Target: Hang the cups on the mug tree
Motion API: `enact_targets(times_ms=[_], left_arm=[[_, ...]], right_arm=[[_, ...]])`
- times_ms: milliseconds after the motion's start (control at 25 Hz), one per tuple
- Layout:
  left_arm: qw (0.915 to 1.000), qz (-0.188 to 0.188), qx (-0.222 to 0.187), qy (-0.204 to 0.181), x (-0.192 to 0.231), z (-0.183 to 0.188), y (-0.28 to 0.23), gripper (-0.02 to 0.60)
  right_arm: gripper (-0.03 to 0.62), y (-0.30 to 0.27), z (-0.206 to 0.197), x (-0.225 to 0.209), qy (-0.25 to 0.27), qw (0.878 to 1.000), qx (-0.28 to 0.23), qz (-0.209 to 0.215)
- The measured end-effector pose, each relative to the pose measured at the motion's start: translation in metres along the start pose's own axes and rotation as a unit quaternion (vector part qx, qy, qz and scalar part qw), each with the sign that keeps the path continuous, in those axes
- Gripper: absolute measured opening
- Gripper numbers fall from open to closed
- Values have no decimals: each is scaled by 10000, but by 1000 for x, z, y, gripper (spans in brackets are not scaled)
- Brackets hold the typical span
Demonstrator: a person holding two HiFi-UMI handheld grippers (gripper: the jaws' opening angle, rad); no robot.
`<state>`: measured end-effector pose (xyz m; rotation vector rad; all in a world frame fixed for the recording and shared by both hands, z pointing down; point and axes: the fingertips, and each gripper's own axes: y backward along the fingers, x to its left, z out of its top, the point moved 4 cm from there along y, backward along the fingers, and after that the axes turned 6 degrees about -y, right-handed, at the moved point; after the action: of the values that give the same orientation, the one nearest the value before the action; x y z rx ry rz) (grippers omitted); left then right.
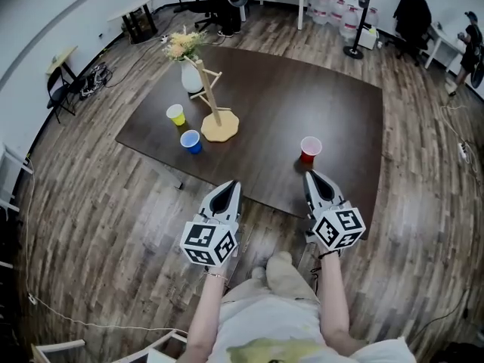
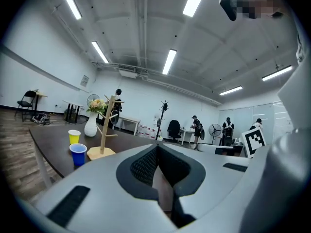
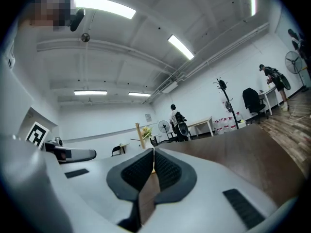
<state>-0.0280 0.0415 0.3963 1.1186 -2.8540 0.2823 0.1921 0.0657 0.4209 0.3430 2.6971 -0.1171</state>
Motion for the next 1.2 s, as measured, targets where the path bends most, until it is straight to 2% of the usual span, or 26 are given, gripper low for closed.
enact_targets(times_ms=[320,480,680,840,1120,1200], left_arm=[[9991,-226,272,244,-4,-17,-50,23],[9976,-385,452,361,-10,-26,-84,23],[9943,-596,748,465,-20,-43,-123,23],[9914,-703,970,533,-26,-55,-146,23],[9869,-692,1273,716,-28,-79,-168,23],[9863,-678,1311,740,-28,-83,-171,23]], right_arm=[[21,-13,-10,-50,-67,9987,182,-471],[23,-23,-20,-81,-4,9953,554,-799],[23,-37,-39,-111,104,9889,1127,-967],[26,-48,-48,-130,163,9843,1363,-1111],[252,-69,-71,-146,286,9790,1800,-914],[295,-77,-76,-148,438,9766,1912,-880]])
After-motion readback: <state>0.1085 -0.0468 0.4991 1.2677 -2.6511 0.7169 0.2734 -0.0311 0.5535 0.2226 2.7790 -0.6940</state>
